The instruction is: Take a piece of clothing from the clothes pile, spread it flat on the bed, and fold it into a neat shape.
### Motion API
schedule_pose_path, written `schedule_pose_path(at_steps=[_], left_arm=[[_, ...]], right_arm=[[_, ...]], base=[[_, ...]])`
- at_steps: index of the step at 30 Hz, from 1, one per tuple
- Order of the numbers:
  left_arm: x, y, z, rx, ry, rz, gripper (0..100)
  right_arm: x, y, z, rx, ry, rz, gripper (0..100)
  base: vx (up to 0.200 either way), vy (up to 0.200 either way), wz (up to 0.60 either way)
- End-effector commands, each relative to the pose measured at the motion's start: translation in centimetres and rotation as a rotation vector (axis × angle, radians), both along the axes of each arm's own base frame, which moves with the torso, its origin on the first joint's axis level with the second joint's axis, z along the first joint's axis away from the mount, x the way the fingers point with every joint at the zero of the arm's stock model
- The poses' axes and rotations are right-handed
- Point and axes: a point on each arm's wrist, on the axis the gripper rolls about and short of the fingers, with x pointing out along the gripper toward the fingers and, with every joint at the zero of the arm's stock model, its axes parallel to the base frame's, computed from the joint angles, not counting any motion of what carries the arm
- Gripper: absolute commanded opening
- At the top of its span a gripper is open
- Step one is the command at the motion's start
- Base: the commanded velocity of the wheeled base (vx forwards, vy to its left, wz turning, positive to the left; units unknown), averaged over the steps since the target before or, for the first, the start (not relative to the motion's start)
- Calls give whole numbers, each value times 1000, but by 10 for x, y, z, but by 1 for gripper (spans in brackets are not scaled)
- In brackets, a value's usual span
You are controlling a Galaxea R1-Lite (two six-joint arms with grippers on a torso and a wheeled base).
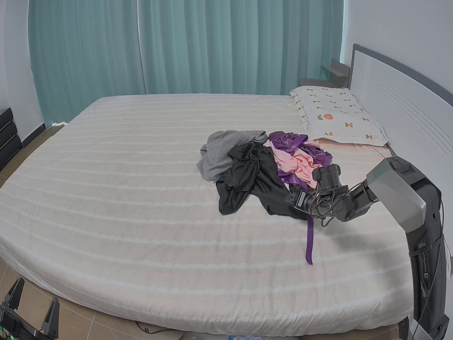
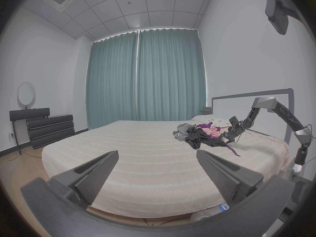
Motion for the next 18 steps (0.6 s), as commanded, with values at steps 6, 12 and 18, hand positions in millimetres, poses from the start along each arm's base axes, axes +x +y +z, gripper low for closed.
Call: schedule_pose_path(at_steps=[6,12,18], left_arm=[[0,0,-5,0,6,0,100],[0,0,-5,0,6,0,100],[0,0,-5,0,6,0,100]], right_arm=[[2,9,-4,5,-7,14,100],[8,14,-7,5,-17,20,100],[15,22,-15,2,-32,36,100]], base=[[0,0,0],[0,0,0],[0,0,0]])
